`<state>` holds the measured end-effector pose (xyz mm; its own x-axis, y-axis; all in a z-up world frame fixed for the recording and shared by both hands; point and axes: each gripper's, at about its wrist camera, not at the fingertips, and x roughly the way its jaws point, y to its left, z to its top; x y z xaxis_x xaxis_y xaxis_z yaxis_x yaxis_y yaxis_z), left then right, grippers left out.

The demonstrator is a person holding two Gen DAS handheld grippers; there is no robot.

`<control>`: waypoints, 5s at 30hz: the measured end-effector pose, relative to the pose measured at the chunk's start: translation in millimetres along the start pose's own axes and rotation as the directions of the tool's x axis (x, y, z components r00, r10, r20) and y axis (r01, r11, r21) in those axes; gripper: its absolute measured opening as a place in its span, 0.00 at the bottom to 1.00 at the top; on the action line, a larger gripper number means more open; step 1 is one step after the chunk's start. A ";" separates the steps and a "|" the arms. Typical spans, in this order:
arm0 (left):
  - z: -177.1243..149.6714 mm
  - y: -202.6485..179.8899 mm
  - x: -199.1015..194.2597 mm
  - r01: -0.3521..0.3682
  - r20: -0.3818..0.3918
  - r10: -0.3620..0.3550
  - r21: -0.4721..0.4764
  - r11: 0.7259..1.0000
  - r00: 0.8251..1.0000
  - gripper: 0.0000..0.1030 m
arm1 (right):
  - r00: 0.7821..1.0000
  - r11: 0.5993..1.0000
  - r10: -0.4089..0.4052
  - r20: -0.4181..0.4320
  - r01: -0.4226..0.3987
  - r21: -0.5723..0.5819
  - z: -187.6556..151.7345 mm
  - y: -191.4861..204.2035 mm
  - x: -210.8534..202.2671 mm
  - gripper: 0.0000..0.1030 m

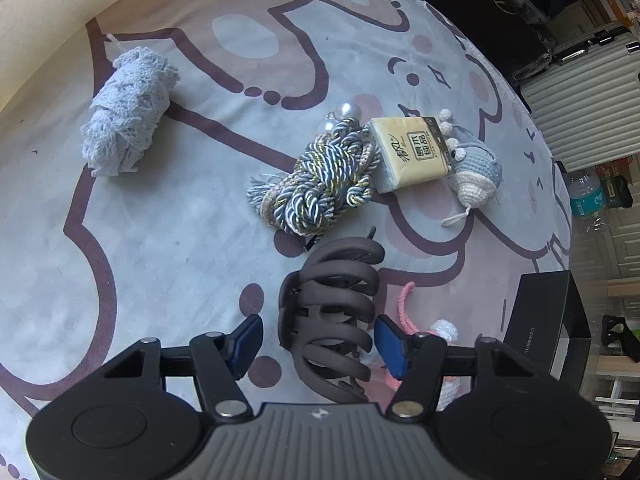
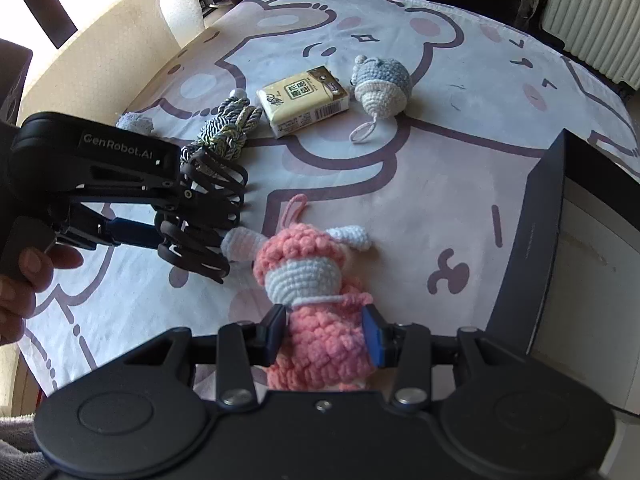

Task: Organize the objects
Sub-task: 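Close the right gripper on the pink bunny while the left gripper grasps the black spiral clip, then lift the pink bunny and black clip and carry both toward the black box, then lower the bunny and clip into the black box and open both grippers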

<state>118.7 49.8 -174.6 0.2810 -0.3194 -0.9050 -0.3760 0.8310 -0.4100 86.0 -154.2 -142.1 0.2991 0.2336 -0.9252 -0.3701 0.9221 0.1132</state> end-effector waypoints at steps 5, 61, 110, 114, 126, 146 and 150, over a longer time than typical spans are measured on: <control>0.9 1.2 3.5 -0.007 -0.019 0.007 -0.006 1.000 1.000 0.49 | 1.000 1.000 0.004 -0.004 -0.004 -0.013 4.5 3.9 3.8 0.43; -53.4 -62.6 -145.7 -0.177 0.375 0.064 0.276 0.945 0.925 0.44 | 0.928 0.952 -0.157 0.339 0.050 0.303 2.3 -17.2 -146.5 0.42; -91.8 -260.2 -35.6 -0.017 0.188 -0.121 0.604 0.797 0.975 0.44 | 0.867 0.786 -0.428 0.256 0.217 0.579 -40.0 -180.9 -140.2 0.43; -96.8 -267.2 -14.7 0.002 0.152 -0.117 0.601 0.799 0.981 0.44 | 0.874 0.772 -0.427 0.231 0.219 0.596 -45.8 -194.3 -131.5 0.43; -98.6 -259.7 32.1 0.019 0.067 -0.061 0.507 0.862 0.996 0.44 | 0.920 0.759 -0.365 0.144 0.204 0.618 -45.3 -209.3 -88.0 0.43; -73.9 -246.5 11.9 -0.047 0.147 -0.038 0.534 0.844 0.988 0.59 | 0.941 0.743 -0.337 0.023 0.252 0.620 -46.1 -211.5 -42.6 0.43; -66.7 -238.0 17.7 -0.076 0.144 -0.001 0.524 0.849 0.990 0.59 | 0.940 0.747 -0.342 0.005 0.269 0.607 -43.9 -209.3 -39.3 0.43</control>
<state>154.2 -184.0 -100.6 0.4058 -0.2511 -0.8788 0.1220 0.9678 -0.2202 113.1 -370.0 -145.4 0.4117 -0.0946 -0.9064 0.3382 0.9394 0.0556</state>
